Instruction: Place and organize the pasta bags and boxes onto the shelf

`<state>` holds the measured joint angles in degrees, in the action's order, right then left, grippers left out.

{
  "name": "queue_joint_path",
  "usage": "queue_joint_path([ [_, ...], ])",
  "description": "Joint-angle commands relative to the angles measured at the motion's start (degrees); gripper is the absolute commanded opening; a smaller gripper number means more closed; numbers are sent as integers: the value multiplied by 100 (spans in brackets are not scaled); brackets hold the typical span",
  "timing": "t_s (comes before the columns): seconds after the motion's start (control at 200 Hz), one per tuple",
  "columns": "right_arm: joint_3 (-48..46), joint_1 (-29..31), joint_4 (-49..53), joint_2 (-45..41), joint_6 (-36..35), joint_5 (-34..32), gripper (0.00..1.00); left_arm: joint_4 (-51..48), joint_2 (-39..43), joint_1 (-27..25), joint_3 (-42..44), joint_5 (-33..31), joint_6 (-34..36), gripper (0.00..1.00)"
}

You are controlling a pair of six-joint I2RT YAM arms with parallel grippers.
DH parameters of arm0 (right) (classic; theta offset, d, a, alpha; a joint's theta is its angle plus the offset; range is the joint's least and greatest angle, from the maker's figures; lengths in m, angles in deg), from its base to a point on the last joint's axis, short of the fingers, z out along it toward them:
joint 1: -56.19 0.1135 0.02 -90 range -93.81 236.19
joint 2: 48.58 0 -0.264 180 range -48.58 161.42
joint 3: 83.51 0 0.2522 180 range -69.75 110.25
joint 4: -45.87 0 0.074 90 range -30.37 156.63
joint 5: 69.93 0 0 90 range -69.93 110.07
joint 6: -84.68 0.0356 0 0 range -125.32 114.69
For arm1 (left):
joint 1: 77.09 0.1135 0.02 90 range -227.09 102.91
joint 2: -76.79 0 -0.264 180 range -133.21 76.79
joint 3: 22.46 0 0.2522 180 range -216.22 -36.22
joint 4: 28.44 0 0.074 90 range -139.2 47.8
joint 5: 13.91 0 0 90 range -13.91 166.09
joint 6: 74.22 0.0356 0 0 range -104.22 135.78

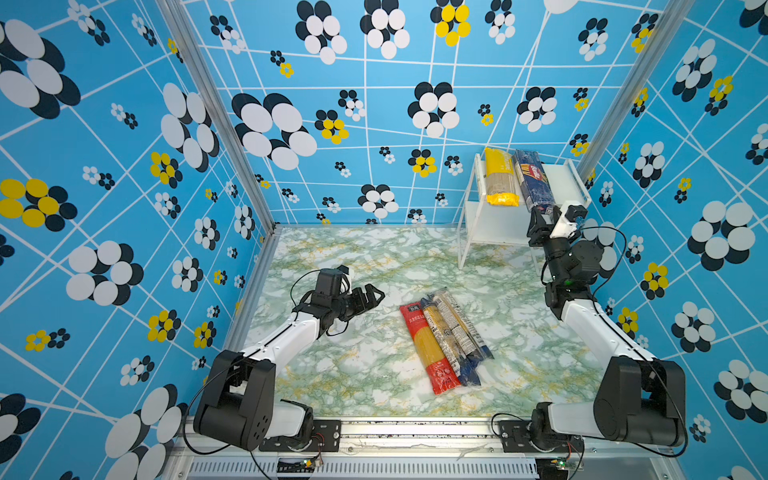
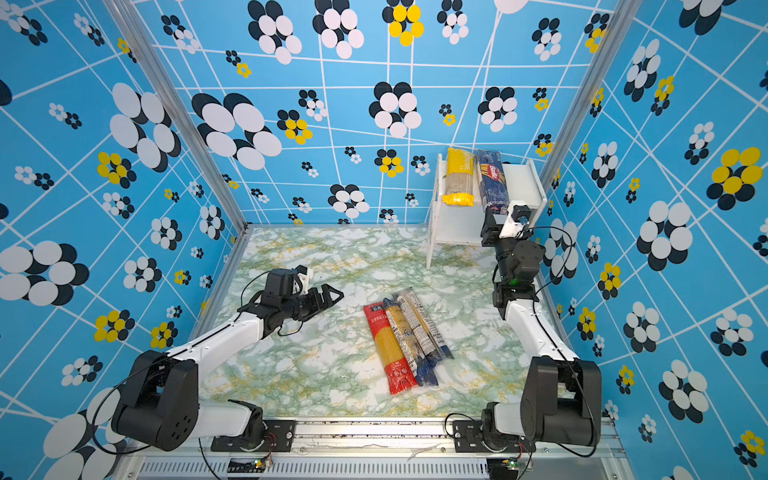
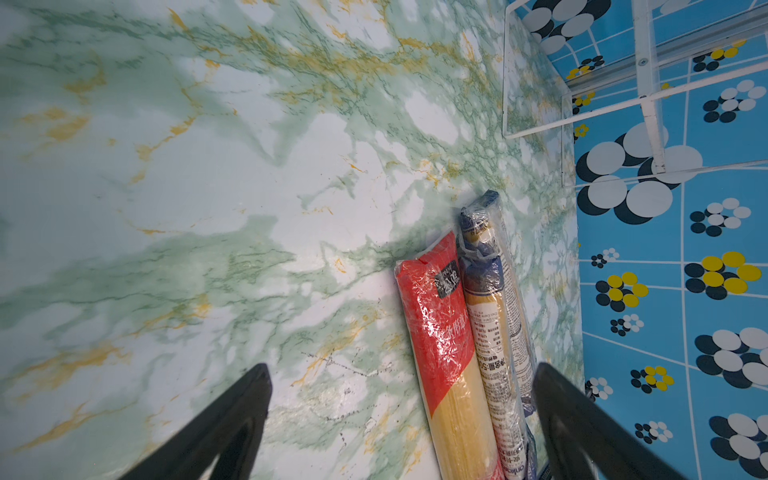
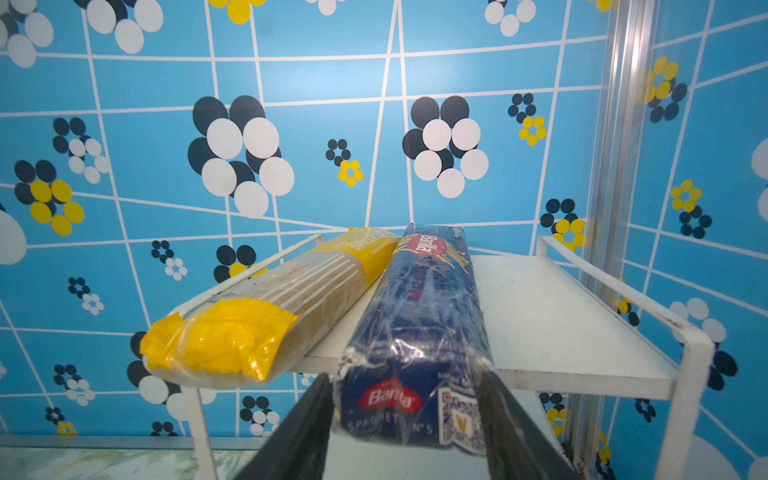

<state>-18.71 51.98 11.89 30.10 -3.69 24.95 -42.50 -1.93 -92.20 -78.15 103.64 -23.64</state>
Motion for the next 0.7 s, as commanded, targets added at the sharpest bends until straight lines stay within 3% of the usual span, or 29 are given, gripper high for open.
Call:
queue_joint_path([
  [0.0, -126, -10, 27, 25, -138, 22, 71, -58, -34, -52, -149, -48, 23, 99],
  [0.695, -87, 128, -499, 385, -80, -603, 77, -12, -135, -53, -175, -22, 13, 99],
])
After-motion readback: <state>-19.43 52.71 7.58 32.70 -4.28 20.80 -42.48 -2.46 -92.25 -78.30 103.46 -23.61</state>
